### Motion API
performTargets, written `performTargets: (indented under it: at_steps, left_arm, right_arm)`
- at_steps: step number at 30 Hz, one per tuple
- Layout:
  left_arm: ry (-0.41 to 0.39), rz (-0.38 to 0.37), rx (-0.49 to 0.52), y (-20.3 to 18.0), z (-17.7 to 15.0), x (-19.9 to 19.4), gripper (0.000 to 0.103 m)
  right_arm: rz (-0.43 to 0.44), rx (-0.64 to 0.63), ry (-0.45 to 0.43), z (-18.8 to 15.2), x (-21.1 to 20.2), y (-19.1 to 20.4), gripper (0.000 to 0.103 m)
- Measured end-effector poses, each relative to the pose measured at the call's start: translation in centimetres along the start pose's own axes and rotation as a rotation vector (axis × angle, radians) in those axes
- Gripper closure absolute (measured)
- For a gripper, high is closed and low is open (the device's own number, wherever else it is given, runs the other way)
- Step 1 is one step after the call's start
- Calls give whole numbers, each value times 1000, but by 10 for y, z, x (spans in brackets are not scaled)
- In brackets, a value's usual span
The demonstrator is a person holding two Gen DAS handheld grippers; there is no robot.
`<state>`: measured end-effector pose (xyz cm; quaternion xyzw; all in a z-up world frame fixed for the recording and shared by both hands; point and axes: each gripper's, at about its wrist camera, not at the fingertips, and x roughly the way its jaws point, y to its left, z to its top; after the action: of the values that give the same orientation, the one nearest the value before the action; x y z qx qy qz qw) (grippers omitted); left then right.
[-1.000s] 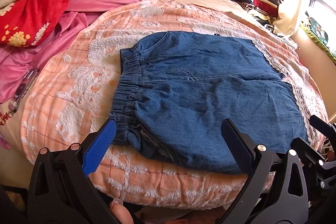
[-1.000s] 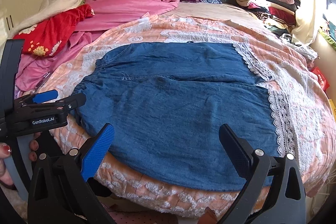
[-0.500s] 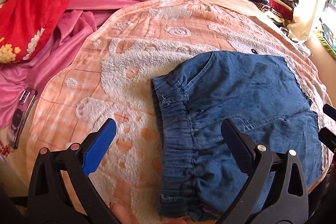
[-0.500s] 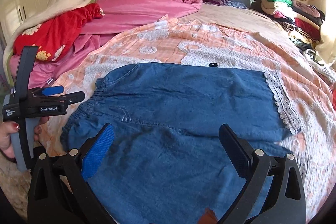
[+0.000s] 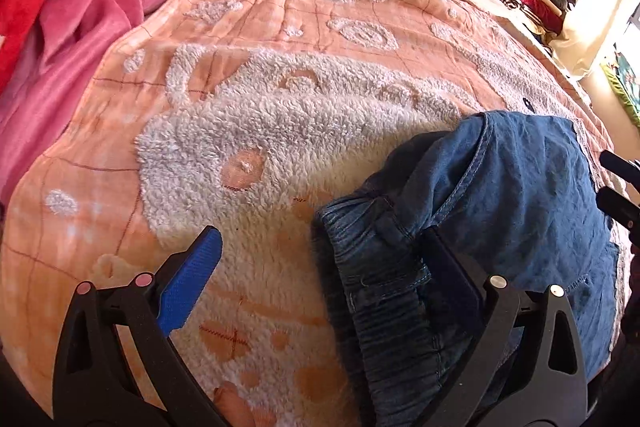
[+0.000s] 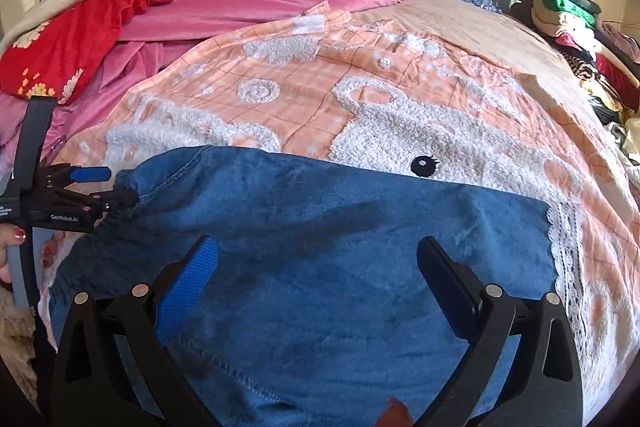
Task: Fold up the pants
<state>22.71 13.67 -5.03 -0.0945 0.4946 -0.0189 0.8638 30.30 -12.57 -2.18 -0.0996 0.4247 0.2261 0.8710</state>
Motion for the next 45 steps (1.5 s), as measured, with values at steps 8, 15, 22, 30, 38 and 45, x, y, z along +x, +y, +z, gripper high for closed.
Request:
performTargets:
  at_steps: [8,15,22,30,38,45]
  left_arm:
    - [-71,-123,-52,-1,8,2,71]
    - [-168,-121,2,-7,5,-25,71]
    - [-248,-112,64,-17,-2,-50,71]
    - [-238,-49,94,-21,-5,-44,71]
    - [-274,-1,136,-24,-14,-56,71]
    - [-347,-6,148,-40,-38,-84,71]
  right_arm:
    - [-10,-137,69,38,48,-1,4]
    - [26,-339,95,52,68,19,4]
    - [28,-545,154,58,91,51,18]
    - [106,-493,134,46,86,61,76]
    - [130,-281,-63,22,13,55,88]
    - [165,-153,-170,-15,-43,59,88]
